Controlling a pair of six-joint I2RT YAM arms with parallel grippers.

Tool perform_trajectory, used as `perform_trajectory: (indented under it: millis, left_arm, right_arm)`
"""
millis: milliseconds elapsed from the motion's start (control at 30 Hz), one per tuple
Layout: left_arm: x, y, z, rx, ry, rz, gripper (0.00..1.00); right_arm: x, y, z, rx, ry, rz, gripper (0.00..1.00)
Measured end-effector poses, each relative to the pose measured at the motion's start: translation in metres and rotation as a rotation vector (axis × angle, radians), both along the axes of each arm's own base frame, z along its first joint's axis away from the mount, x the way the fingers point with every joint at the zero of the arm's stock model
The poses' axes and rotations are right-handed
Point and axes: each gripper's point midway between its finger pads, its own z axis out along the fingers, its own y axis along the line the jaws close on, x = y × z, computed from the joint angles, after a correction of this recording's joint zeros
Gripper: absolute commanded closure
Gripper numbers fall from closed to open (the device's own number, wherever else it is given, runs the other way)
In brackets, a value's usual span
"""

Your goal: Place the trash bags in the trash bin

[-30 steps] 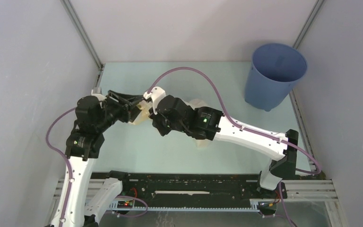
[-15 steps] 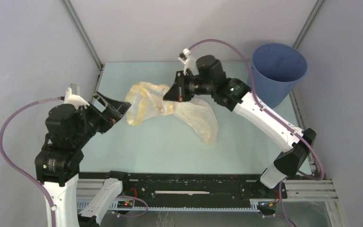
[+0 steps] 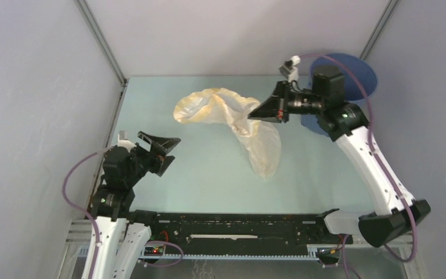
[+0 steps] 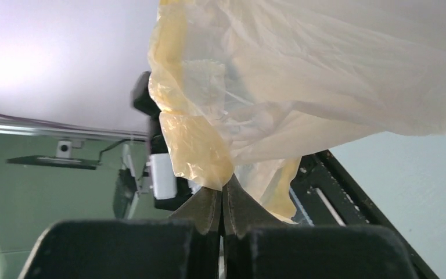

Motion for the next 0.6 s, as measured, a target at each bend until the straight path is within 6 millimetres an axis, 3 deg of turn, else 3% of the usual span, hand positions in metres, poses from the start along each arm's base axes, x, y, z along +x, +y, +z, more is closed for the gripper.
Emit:
perform_trajectory:
  millis: [167, 300, 367, 467, 600]
  left_arm:
    - [0.037, -0.018, 0.002, -0.186, -0.054, -0.008, 0.0]
    - [0.055, -0.044, 0.032, -0.271, -0.164, -0.102, 0.0]
    - [0.054, -0.056, 0.055, -0.307, -0.252, -0.153, 0.01]
    - [0.045, -0.065, 0.086, -0.355, -0.374, -0.203, 0.16]
    - [0.042, -0.067, 0.095, -0.384, -0.429, -0.223, 0.14]
  right_arm:
    - [-0.016, -0.032, 0.03, 0.083, -0.029, -0.037, 1.0]
    - [-0.023, -0.043, 0.041, 0.113, -0.033, -0.036, 1.0]
    - [-0.024, -0.047, 0.042, 0.121, -0.019, -0.04, 1.0]
    - [-0.023, -0.05, 0.043, 0.131, 0.002, -0.045, 1.0]
    - [-0.021, -0.052, 0.045, 0.14, 0.018, -0.053, 1.0]
